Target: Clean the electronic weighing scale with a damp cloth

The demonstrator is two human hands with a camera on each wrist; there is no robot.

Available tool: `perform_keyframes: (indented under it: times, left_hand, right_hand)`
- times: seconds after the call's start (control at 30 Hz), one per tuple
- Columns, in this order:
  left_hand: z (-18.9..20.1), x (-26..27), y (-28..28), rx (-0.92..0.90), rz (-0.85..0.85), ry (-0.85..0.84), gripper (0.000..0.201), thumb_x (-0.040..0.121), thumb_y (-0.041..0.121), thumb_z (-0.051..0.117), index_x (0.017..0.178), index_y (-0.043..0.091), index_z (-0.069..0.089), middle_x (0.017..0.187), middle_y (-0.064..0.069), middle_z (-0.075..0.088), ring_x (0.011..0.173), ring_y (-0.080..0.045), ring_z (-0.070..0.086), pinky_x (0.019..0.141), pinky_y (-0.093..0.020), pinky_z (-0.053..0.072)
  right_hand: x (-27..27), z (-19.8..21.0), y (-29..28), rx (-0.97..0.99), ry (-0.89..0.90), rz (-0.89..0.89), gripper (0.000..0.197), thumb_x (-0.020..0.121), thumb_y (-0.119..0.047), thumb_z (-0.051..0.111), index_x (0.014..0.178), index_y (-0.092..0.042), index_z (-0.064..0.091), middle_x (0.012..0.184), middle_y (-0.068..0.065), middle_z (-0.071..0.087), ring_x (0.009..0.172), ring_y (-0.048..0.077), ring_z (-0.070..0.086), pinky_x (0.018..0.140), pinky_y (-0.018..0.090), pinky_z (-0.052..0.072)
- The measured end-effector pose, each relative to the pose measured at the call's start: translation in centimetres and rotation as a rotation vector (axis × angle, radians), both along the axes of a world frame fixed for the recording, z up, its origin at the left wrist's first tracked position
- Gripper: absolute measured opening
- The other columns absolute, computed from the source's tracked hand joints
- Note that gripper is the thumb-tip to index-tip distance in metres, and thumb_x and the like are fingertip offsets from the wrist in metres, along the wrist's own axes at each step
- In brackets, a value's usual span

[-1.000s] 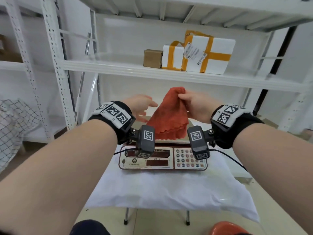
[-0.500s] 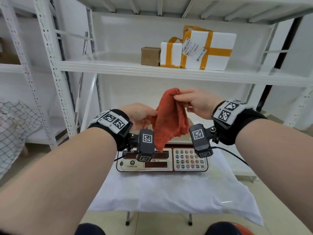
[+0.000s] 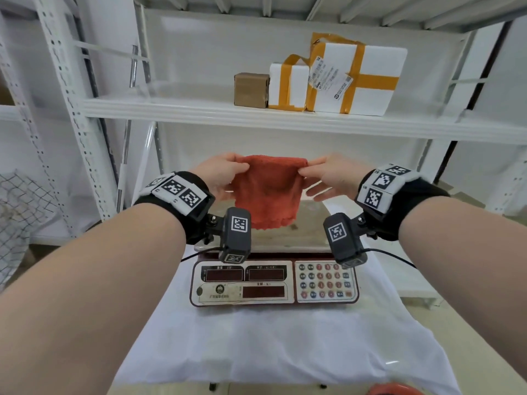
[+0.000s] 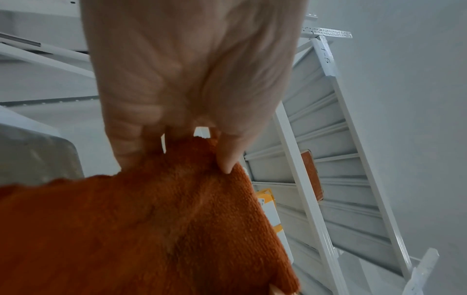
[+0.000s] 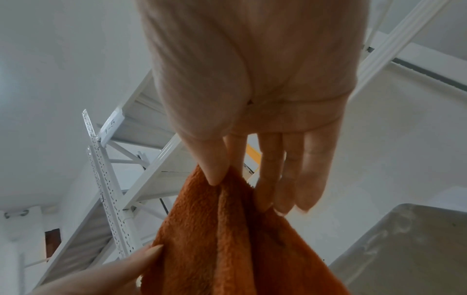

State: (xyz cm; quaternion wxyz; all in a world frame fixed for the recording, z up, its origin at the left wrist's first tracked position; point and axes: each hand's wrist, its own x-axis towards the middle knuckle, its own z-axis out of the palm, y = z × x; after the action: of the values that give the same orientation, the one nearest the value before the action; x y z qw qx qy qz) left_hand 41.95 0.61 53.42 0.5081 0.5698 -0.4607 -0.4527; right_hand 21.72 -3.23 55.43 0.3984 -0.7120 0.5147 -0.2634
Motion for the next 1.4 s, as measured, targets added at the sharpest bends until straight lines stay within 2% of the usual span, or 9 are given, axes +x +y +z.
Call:
perform_keyframes:
  times: [0.2, 0.43, 0.67, 0.87, 0.97, 1.07, 1.17, 1.27, 1.4]
  left_hand:
    - [0.5, 1.5, -5.0, -0.033, -0.032, 0.071, 0.018, 0.098, 0.005, 0.043, 0.087, 0.016, 0.053, 0.078, -0.005, 0.056, 0.067, -0.016, 0.055, 0.071, -0.032, 0.051]
    - [1.8, 2.5, -6.7, -0.049, 0.017, -0.003, 0.02, 0.095, 0.007, 0.048, 0.082, 0.02, 0.054, 0.081, 0.0, 0.058, 0.073, -0.013, 0.056, 0.068, -0.027, 0.051]
    - [2.4, 2.2, -3.6, -0.038, 0.02, 0.101, 0.024, 0.099, 0.008, 0.041, 0.081, 0.021, 0.05, 0.08, -0.002, 0.056, 0.069, -0.016, 0.055, 0.064, -0.032, 0.049]
    - [2.8, 1.6, -0.6, -0.053, 0.075, 0.065, 0.024, 0.096, 0.005, 0.046, 0.078, 0.021, 0.049, 0.079, -0.002, 0.054, 0.07, -0.017, 0.052, 0.065, -0.033, 0.048]
    - [3.0, 1.3, 0.4, -0.078, 0.076, 0.055, 0.024, 0.093, -0.001, 0.049, 0.078, 0.017, 0.052, 0.076, -0.003, 0.053, 0.065, -0.015, 0.05, 0.059, -0.026, 0.05]
    - [3.5, 1.0, 1.1, -0.087, 0.069, 0.083, 0.02, 0.092, -0.003, 0.05, 0.085, 0.014, 0.058, 0.081, -0.005, 0.057, 0.071, -0.014, 0.055, 0.051, -0.018, 0.054]
    - [4.0, 0.5, 1.6, -0.101, 0.023, 0.131, 0.025, 0.089, -0.01, 0.049, 0.096, 0.009, 0.064, 0.094, -0.008, 0.061, 0.088, -0.02, 0.06, 0.056, -0.019, 0.057]
    - [4.2, -0.2, 1.8, -0.102, -0.037, 0.09, 0.028, 0.087, -0.013, 0.05, 0.108, 0.001, 0.062, 0.1, -0.012, 0.062, 0.097, -0.025, 0.06, 0.061, -0.021, 0.058]
    - [4.3, -0.4, 1.8, -0.095, -0.046, -0.035, 0.036, 0.083, -0.005, 0.061, 0.119, -0.002, 0.057, 0.09, -0.01, 0.062, 0.081, -0.021, 0.062, 0.063, -0.021, 0.054]
  right_hand:
    - [1.1, 0.4, -5.1, -0.008, -0.095, -0.025, 0.021, 0.093, -0.012, 0.054, 0.111, -0.007, 0.064, 0.077, 0.006, 0.063, 0.07, 0.016, 0.06, 0.08, 0.032, 0.054]
    - [2.1, 1.0, -7.6, -0.026, -0.125, -0.021, 0.027, 0.093, -0.01, 0.053, 0.118, -0.011, 0.064, 0.102, 0.012, 0.066, 0.093, 0.022, 0.062, 0.081, 0.029, 0.053]
    - [2.8, 1.4, -4.8, 0.001, -0.328, 0.02, 0.026, 0.089, 0.002, 0.046, 0.105, -0.009, 0.063, 0.091, 0.009, 0.062, 0.082, 0.021, 0.059, 0.089, 0.034, 0.051]
    - [2.6, 1.8, -1.5, 0.024, -0.487, 0.022, 0.016, 0.092, -0.029, 0.057, 0.083, -0.016, 0.061, 0.079, 0.0, 0.061, 0.074, 0.014, 0.058, 0.079, 0.028, 0.049]
    - [2.0, 2.2, -0.3, -0.037, -0.484, 0.026, 0.005, 0.087, -0.018, 0.065, 0.09, -0.014, 0.064, 0.083, 0.002, 0.064, 0.079, 0.015, 0.062, 0.079, 0.026, 0.051]
    - [1.3, 2.7, 0.3, -0.104, -0.447, 0.042, 0.017, 0.082, -0.002, 0.068, 0.092, -0.014, 0.066, 0.092, 0.005, 0.066, 0.089, 0.017, 0.064, 0.083, 0.025, 0.054]
    - [0.9, 3.0, 0.8, -0.112, -0.419, 0.099, 0.035, 0.076, 0.011, 0.067, 0.096, -0.018, 0.064, 0.099, 0.01, 0.064, 0.092, 0.022, 0.063, 0.082, 0.027, 0.054]
    - [0.7, 2.9, 0.9, -0.193, -0.311, 0.048, 0.044, 0.072, 0.013, 0.067, 0.089, -0.027, 0.065, 0.101, 0.013, 0.063, 0.096, 0.026, 0.061, 0.091, 0.036, 0.052]
    - [0.9, 2.9, 0.9, -0.204, -0.226, 0.032, 0.034, 0.078, 0.007, 0.063, 0.085, -0.026, 0.066, 0.09, 0.006, 0.065, 0.088, 0.019, 0.06, 0.084, 0.031, 0.052]
